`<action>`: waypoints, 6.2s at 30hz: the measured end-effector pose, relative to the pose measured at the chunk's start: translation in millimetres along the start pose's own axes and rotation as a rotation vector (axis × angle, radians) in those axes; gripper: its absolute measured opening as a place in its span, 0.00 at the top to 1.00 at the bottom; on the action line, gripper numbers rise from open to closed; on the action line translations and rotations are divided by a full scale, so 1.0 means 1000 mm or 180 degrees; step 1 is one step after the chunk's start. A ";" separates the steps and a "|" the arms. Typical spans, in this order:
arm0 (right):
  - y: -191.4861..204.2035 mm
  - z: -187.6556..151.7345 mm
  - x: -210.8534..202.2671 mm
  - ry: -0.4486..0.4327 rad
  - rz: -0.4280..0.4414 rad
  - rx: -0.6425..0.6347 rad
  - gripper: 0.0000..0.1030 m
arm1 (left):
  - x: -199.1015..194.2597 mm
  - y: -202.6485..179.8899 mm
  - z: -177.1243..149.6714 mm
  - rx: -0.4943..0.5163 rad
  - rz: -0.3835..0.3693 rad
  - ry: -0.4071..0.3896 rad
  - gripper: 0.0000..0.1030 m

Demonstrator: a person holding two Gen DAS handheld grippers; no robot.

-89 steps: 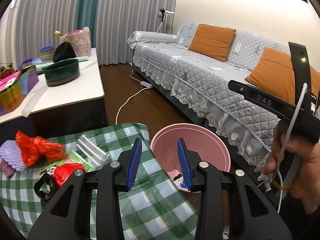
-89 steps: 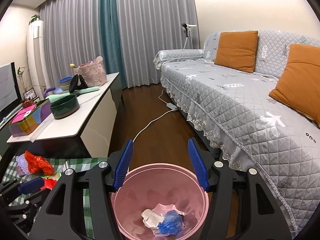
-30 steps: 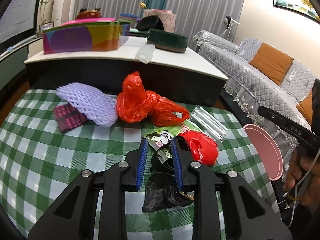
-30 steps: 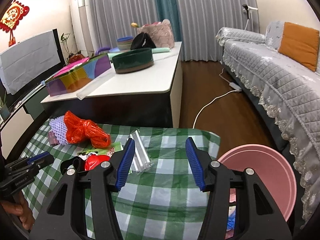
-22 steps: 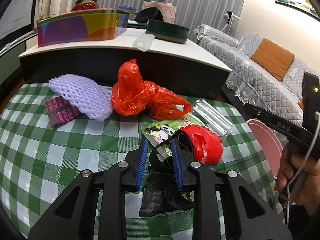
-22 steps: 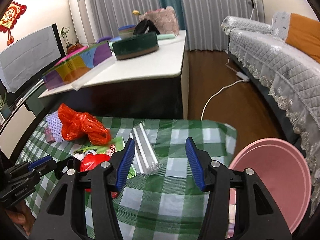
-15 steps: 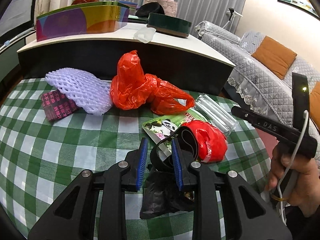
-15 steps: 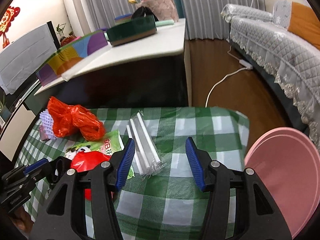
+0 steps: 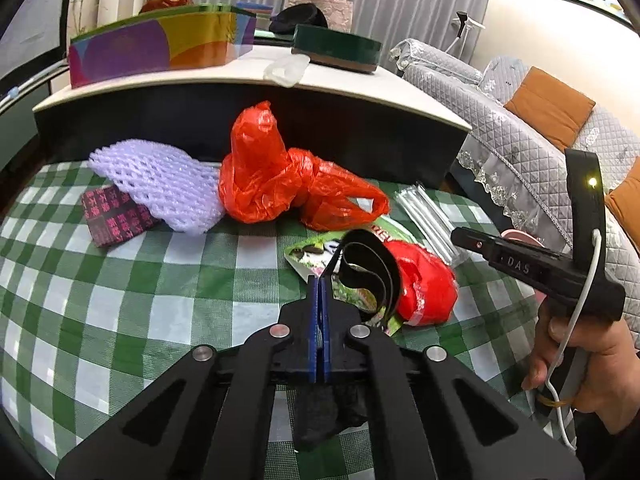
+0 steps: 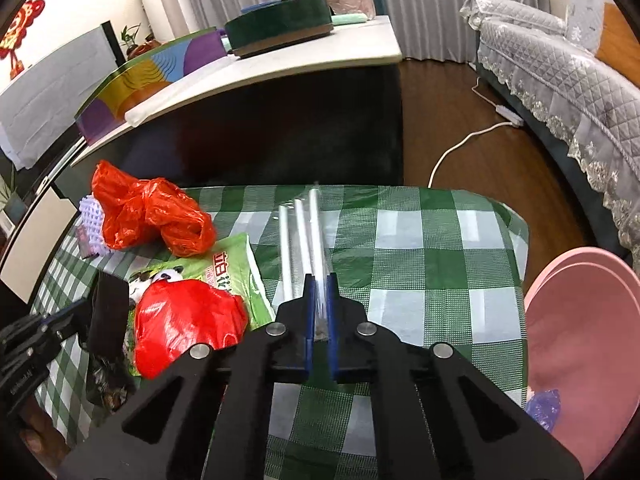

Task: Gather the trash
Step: 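Carry the clear tubes and black band with both tools toward the pink bin, then open both tools to drop the clear tubes and black band into the bin, then move both open tools back over the checked table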

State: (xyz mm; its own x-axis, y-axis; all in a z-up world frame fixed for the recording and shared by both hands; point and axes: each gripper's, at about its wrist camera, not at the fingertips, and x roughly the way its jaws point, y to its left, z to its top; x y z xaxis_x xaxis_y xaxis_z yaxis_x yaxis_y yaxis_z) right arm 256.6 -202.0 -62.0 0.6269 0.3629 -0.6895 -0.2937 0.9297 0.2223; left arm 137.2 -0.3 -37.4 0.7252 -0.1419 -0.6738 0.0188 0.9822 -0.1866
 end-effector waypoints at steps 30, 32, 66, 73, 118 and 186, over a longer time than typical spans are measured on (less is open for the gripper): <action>0.019 -0.005 -0.212 -0.0942 -0.0237 -0.0320 0.95 | -0.088 -0.038 0.009 0.0237 -0.0100 -0.0603 0.99; 0.014 -0.005 -0.227 -0.1002 -0.0271 -0.0324 0.95 | -0.094 -0.040 0.009 0.0235 -0.0127 -0.0616 0.99; -0.073 -0.031 -0.267 -0.1338 -0.0717 0.0144 0.95 | -0.085 -0.098 -0.014 0.0443 -0.0201 -0.0473 0.99; -0.085 -0.027 -0.272 -0.1377 -0.0794 0.0241 0.95 | -0.082 -0.112 -0.005 0.0490 -0.0255 -0.0491 0.99; -0.151 -0.024 -0.252 -0.1154 -0.1125 0.0607 0.95 | -0.010 -0.234 0.027 0.0927 -0.0661 -0.0350 0.99; -0.064 -0.012 -0.224 -0.1167 -0.0731 0.0251 0.51 | -0.106 -0.094 0.027 0.0873 -0.0399 -0.0502 0.76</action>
State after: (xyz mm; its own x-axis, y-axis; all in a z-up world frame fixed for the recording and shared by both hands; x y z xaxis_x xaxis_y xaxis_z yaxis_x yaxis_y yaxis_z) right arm 126.3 -343.4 70.2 0.8884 0.1313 -0.4399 -0.0697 0.9857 0.1534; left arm 77.1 -73.9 71.2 0.8026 -0.2639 -0.5350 0.2834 0.9578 -0.0473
